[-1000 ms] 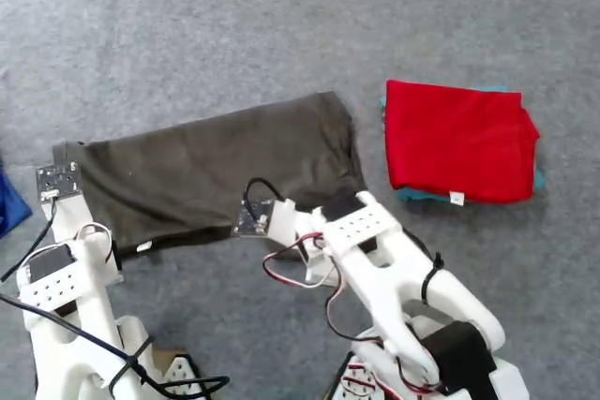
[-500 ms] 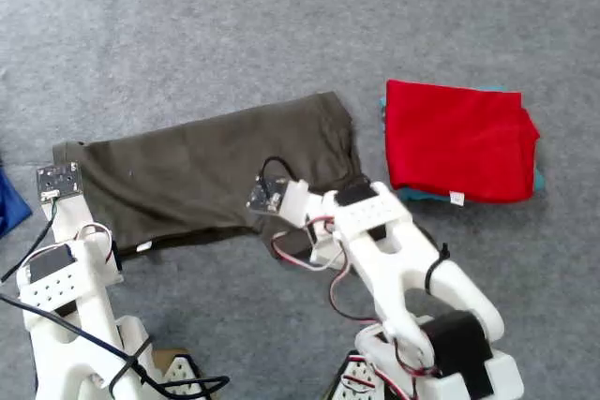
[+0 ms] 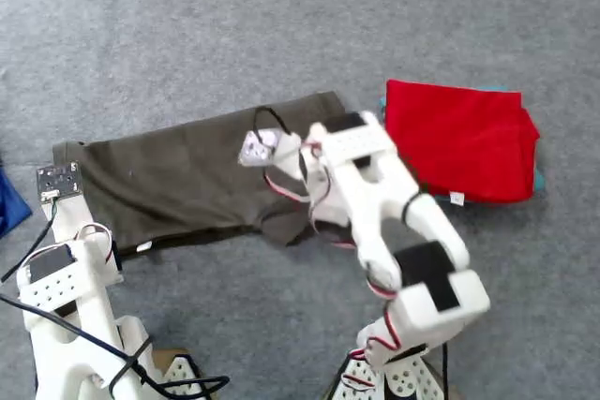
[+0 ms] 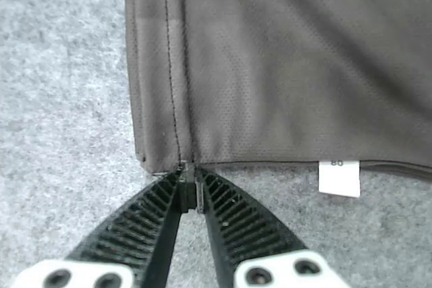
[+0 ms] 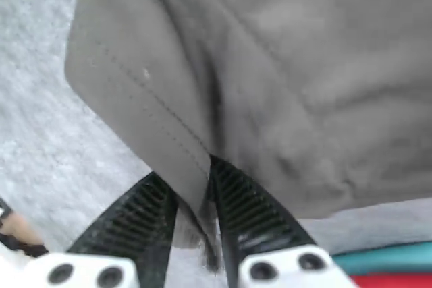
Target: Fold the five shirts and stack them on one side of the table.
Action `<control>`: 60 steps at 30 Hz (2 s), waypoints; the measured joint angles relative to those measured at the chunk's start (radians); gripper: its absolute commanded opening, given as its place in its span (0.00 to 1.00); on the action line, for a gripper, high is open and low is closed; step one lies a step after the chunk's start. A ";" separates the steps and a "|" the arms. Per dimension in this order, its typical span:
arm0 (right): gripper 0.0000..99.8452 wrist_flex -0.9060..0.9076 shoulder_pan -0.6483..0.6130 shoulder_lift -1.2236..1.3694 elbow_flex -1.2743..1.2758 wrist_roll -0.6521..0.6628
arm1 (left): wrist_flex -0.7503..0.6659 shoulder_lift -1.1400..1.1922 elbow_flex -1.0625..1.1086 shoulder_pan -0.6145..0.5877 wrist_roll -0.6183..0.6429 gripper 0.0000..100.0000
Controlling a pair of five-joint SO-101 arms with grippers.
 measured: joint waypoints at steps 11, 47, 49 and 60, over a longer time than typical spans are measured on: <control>0.01 0.157 -0.023 0.227 -0.470 0.101 | 0.000 0.000 0.000 0.000 -0.025 0.03; 0.01 0.232 -0.018 0.569 -1.059 0.107 | 0.000 0.000 0.000 0.000 -0.025 0.09; 0.04 0.307 -0.018 0.569 -1.080 0.107 | 0.000 0.000 0.000 0.000 -0.025 0.09; 0.01 0.354 -0.041 0.588 -1.022 -0.058 | 0.000 0.000 0.000 0.000 -0.025 0.09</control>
